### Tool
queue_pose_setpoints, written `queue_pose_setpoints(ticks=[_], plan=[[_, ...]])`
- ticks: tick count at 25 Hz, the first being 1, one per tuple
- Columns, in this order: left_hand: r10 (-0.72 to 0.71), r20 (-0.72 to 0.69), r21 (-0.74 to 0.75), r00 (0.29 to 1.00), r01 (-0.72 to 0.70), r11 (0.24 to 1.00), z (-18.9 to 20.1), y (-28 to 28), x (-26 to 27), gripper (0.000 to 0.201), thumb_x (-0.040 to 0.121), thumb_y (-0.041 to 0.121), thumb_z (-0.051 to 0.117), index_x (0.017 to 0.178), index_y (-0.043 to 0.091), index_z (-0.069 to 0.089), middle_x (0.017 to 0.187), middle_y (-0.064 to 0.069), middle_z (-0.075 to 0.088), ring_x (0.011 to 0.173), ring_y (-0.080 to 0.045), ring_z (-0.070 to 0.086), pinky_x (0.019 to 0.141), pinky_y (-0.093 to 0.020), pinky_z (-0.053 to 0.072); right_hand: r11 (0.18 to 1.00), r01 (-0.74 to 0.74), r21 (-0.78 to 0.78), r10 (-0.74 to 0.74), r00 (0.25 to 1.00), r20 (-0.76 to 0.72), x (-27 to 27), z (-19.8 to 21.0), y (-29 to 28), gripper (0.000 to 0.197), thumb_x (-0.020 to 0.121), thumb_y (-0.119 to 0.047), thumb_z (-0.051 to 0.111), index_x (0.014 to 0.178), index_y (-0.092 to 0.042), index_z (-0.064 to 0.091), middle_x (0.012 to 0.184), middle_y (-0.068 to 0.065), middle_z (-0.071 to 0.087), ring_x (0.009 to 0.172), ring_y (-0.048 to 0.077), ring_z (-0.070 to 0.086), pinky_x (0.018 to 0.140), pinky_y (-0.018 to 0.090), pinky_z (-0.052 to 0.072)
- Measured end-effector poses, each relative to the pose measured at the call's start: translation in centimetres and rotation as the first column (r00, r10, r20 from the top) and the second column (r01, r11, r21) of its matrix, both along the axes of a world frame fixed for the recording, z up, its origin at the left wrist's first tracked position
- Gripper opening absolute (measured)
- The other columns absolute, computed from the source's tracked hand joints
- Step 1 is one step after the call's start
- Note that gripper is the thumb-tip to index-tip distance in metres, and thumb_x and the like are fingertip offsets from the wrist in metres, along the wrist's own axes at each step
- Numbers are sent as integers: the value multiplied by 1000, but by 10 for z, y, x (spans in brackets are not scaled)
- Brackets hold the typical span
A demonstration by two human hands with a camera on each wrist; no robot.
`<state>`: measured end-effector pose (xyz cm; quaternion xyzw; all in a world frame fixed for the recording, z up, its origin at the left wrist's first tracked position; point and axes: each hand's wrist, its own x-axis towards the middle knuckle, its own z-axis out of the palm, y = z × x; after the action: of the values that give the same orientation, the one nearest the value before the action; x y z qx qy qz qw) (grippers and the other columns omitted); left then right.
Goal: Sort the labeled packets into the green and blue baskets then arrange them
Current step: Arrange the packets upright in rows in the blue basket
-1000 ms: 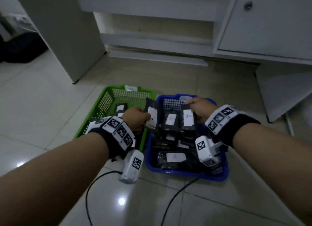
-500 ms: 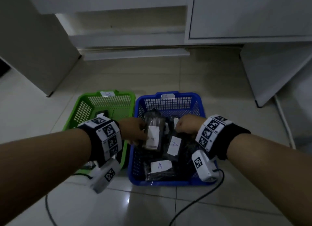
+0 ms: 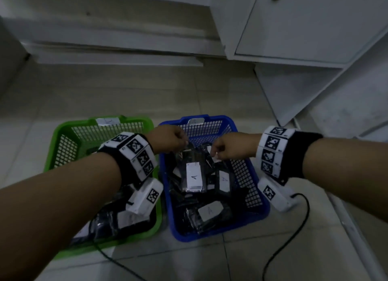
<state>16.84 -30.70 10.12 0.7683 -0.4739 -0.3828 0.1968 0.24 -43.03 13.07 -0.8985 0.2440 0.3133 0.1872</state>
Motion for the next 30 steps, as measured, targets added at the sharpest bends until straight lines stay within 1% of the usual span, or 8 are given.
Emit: queue_pose_setpoints(ticks=[4, 8, 15, 18, 21, 25, 27, 30], plan=[[9, 28, -83, 1000, -7, 997, -21, 5, 4, 19, 90, 24, 57, 105, 17, 66, 97, 8, 62, 90, -7, 56, 78, -20, 41, 999, -44, 32, 45, 997, -55, 6, -2, -2, 27, 94, -28, 52, 118, -25, 63, 120, -6, 63, 96, 6, 54, 87, 23, 43], [1, 116, -69, 993, 7, 998, -38, 3, 11, 19, 88, 21, 61, 102, 11, 67, 103, -2, 67, 94, -14, 61, 84, -27, 49, 997, -71, -15, 71, 997, -32, -6, -21, -20, 28, 94, -27, 52, 119, -24, 63, 124, -6, 61, 106, 10, 56, 86, 20, 40], [48, 261, 109, 964, -79, 991, -46, -18, -4, 43, 92, 33, 54, 128, 12, 46, 126, -11, 57, 109, -28, 57, 91, -34, 48, 991, 131, -30, -128, 988, 86, -10, -71, -62, 38, 94, -30, 53, 127, -13, 54, 131, 8, 57, 114, 24, 55, 91, 29, 43], [30, 347, 217, 937, -111, 970, -58, -31, -14, 55, 93, 49, 45, 134, 12, 39, 128, -15, 57, 114, -33, 54, 93, -40, 48, 982, 160, 96, -172, 976, 133, -3, -103, -54, 59, 86, -39, 62, 134, -9, 45, 131, 10, 55, 114, 26, 55, 88, 29, 45], [-3, 480, 291, 877, -156, 944, -74, -34, -17, 81, 78, 77, 38, 137, 21, 38, 130, -12, 55, 123, -33, 45, 100, -44, 43, 955, 235, 179, -268, 944, 194, -1, -129, -50, 73, 73, -34, 77, 131, -9, 42, 125, 9, 56, 110, 27, 57, 89, 34, 51], [-4, 470, 214, 883, -110, 971, -82, -26, -13, 113, 43, 98, 24, 130, 31, 48, 127, 0, 54, 120, -24, 47, 103, -42, 39, 900, 304, 311, -335, 941, 53, 2, -143, -71, 51, 69, -32, 79, 108, -3, 65, 109, 16, 68, 96, 30, 66, 86, 42, 56], [-40, 427, 249, 903, -75, 966, -76, -26, -14, 98, 53, 93, 30, 132, 37, 45, 131, 3, 54, 122, -21, 48, 104, -42, 38, 868, 333, 368, -367, 930, 27, 5, -143, -79, 46, 67, -33, 80, 101, -3, 70, 106, 17, 70, 96, 31, 68, 89, 47, 55], [-140, 410, 366, 901, -22, 930, -72, -29, -20, 73, 77, 79, 35, 140, 42, 32, 142, 8, 44, 134, -16, 38, 111, -46, 25, 868, 325, 376, -365, 930, 37, 11, -137, -82, 38, 77, -30, 74, 103, -3, 69, 108, 15, 69, 99, 30, 66, 90, 41, 53]])
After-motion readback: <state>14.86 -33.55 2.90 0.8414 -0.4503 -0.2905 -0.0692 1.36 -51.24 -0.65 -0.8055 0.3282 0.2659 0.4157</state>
